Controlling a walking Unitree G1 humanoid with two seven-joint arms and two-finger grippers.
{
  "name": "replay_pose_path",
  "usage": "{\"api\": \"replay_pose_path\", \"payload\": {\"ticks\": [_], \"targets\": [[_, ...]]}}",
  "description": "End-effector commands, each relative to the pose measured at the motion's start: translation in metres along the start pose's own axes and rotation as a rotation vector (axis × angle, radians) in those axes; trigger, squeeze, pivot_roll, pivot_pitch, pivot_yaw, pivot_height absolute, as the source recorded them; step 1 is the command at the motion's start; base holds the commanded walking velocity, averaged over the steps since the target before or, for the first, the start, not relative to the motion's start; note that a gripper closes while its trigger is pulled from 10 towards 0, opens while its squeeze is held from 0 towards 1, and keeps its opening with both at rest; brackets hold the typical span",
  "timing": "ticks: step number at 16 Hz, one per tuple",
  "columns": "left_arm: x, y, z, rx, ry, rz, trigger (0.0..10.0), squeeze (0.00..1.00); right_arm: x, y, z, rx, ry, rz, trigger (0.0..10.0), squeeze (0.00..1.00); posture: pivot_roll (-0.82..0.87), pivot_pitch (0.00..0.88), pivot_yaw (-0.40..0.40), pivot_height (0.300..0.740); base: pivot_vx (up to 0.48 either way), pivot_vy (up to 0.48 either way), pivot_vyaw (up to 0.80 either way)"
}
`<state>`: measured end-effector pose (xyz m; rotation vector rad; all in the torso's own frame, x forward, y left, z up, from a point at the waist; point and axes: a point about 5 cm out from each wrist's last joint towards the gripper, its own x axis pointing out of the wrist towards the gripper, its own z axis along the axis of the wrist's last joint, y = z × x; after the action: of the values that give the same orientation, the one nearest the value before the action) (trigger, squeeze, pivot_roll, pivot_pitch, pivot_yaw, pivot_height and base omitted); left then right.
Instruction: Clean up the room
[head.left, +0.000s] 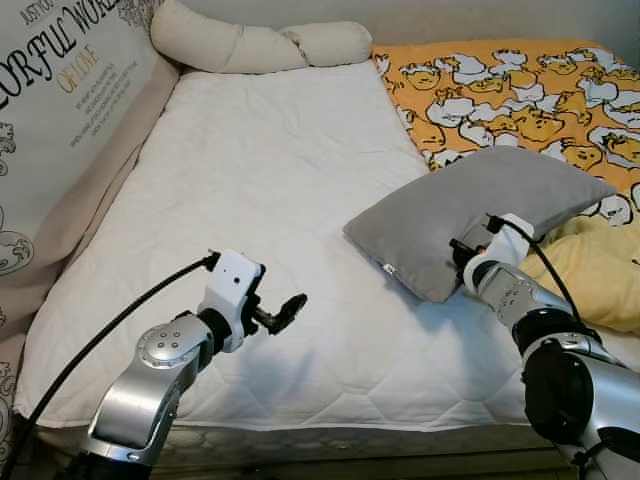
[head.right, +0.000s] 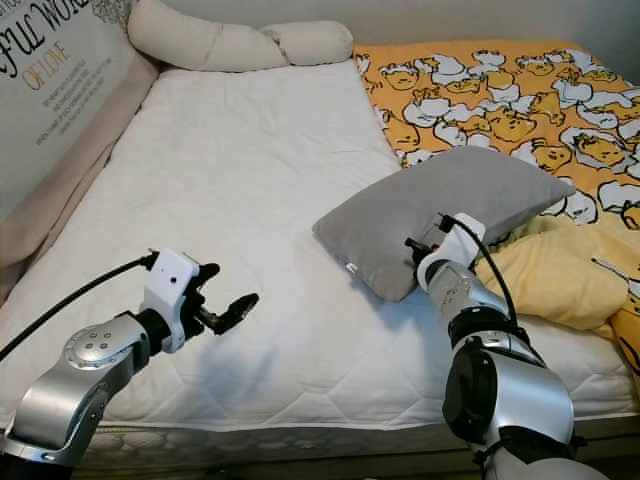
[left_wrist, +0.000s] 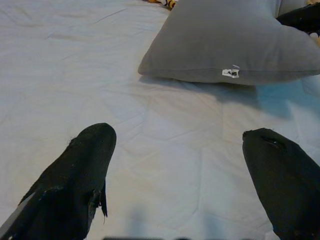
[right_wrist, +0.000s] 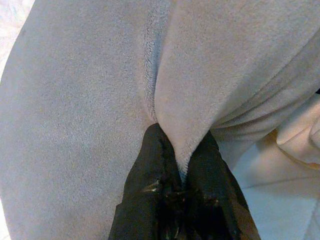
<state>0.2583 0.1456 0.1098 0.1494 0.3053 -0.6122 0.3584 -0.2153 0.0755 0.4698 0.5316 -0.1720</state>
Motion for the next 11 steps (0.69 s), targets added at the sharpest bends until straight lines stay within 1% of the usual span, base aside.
{"api": "replay_pose_path", "payload": {"ticks": [1,3,4,5,6,7,8,10,11], "targets": [[-0.002,0.004,-0.002,0.007,0.011,0.006,10.0,0.00,0.000,0.003,0.004,-0.002,-0.005,0.012,0.0,0.00,-0.08,0.000,0.039,0.740,0.000,0.000,0.00],[-0.004,0.007,-0.003,0.007,0.015,0.031,10.0,0.00,0.000,0.009,0.011,-0.019,-0.025,0.037,0.0,0.00,-0.08,0.000,0.032,0.740,0.000,0.000,0.00],[-0.006,0.013,-0.005,0.008,0.022,0.072,10.0,0.00,0.001,0.017,0.016,-0.030,-0.039,0.064,0.0,0.00,-0.08,0.000,0.028,0.740,0.000,0.000,0.00],[-0.008,0.022,-0.007,0.006,0.027,0.129,10.0,0.00,0.000,0.029,0.024,-0.031,-0.057,0.110,0.0,0.00,-0.07,0.000,0.024,0.740,0.000,0.000,0.00],[-0.011,0.029,-0.006,0.004,0.021,0.169,10.0,0.00,0.000,0.043,0.032,-0.042,-0.075,0.161,0.0,0.00,-0.07,0.000,0.019,0.740,0.000,0.000,0.00],[-0.014,0.036,-0.006,0.012,0.019,0.204,10.0,0.00,-0.001,0.058,0.039,-0.088,-0.092,0.219,0.0,0.00,-0.07,0.000,0.012,0.740,0.000,0.000,0.00],[-0.020,0.045,-0.004,0.022,0.014,0.254,10.0,0.00,-0.005,0.090,0.048,-0.150,-0.110,0.344,0.0,0.00,-0.05,0.000,-0.004,0.740,0.000,0.000,0.00],[-0.023,0.050,-0.004,0.026,0.008,0.292,10.0,0.00,-0.012,0.122,0.054,-0.211,-0.119,0.491,0.0,0.00,-0.04,0.000,-0.014,0.740,0.000,0.000,0.00],[-0.023,0.052,-0.002,0.027,0.000,0.310,10.0,0.00,-0.017,0.139,0.056,-0.280,-0.123,0.580,0.0,0.00,-0.04,0.000,-0.020,0.740,0.000,0.000,0.00]]}}
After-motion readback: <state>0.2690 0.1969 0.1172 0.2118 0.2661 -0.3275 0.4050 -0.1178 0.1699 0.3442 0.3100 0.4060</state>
